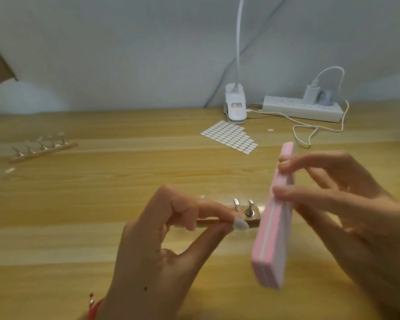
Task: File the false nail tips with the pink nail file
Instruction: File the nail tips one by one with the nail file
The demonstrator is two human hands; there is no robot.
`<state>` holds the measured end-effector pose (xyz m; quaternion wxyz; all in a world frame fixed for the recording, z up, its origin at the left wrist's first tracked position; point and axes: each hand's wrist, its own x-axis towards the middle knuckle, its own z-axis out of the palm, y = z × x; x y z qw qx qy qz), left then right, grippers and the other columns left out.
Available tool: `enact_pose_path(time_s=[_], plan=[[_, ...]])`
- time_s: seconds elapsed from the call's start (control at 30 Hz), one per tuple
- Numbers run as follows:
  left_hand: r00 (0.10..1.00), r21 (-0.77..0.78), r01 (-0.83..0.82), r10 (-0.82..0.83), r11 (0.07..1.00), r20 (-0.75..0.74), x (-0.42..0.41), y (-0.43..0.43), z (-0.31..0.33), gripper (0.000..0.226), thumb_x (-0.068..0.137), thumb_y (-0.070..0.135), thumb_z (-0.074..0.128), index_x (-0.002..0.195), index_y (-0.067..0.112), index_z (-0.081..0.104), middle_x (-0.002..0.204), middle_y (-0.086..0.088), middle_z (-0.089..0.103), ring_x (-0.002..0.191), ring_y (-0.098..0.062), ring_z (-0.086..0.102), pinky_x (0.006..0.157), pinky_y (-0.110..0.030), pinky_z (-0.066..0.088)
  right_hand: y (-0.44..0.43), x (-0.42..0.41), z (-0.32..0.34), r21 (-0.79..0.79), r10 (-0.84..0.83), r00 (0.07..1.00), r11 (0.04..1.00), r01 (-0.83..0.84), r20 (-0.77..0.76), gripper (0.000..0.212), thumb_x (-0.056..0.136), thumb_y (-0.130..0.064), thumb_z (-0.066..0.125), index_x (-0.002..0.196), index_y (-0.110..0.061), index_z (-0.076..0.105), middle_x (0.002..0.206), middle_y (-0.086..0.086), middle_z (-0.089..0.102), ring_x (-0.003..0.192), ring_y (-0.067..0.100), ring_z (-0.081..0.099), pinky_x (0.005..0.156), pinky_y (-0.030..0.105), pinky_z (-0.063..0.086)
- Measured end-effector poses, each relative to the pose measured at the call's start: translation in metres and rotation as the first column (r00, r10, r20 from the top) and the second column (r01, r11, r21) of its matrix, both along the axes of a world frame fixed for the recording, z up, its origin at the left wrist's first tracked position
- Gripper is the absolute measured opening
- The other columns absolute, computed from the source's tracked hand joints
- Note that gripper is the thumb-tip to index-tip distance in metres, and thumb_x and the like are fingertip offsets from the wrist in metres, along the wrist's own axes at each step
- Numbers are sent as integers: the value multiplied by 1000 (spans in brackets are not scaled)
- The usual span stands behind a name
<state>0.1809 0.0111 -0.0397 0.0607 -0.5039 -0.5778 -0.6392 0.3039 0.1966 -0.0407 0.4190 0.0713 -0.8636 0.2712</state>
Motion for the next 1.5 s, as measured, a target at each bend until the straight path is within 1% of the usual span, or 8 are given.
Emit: enact_pose_path(time_s=[0.13,0.3,0.47,0.73,0.87,0.97,1.13,1.5], plan=[[998,-10,3,-2,1000,64,2,1,-6,37,78,24,69,85,28,33,83,17,73,77,-6,71,79,-15,48,-19,-2,-2,79,61,996,995,-66,60,68,84,9,60,119,-49,63,119,0,59,118,20,60,108,46,40],[990,-60,41,-32,997,140,6,1,-8,35,77,25,68,83,34,35,82,14,73,77,-8,71,76,-10,46,-14,2,3,184,-54,999,981,54,-5,52,79,12,61,108,-30,72,114,11,57,113,26,59,106,58,39],[983,-75,61,-47,995,179,7,1,-6,35,75,25,68,83,35,36,83,13,73,79,-8,71,76,-10,46,-23,3,4,253,-45,999,967,41,11,27,90,-18,69,114,-32,72,118,-2,56,114,23,62,113,41,37],[941,-78,120,-88,990,326,7,2,-2,37,70,28,74,80,34,39,78,3,74,77,-11,72,78,-11,47,-12,-1,4,387,-31,998,921,47,-48,48,86,1,70,124,-29,64,116,2,59,117,16,56,114,53,32],[866,-3,127,-110,992,487,-1,3,7,54,65,18,85,84,29,35,81,-8,75,79,-21,74,73,-15,52,48,0,10,153,-422,904,891,427,-62,48,86,18,63,119,-16,62,115,14,58,110,18,54,105,26,39],[848,16,44,-46,999,528,-11,2,13,59,60,10,81,88,24,31,83,-8,75,83,-21,73,70,-15,53,57,5,2,-38,-445,895,895,445,-3,44,88,13,62,121,-15,64,119,7,56,114,1,49,100,11,35],[936,-114,-46,82,992,343,-17,3,20,55,66,23,83,93,27,36,84,-4,74,93,-20,70,86,-34,52,46,-2,-12,35,-352,934,936,351,58,43,87,7,59,117,-22,65,114,9,58,110,14,54,98,15,37],[957,-457,-170,36,873,-288,-30,24,18,62,74,12,76,109,33,29,114,16,48,84,-3,65,74,-18,48,53,-2,-12,-1,-299,951,954,300,79,42,85,2,56,117,-24,64,112,9,58,109,13,54,98,14,36]])
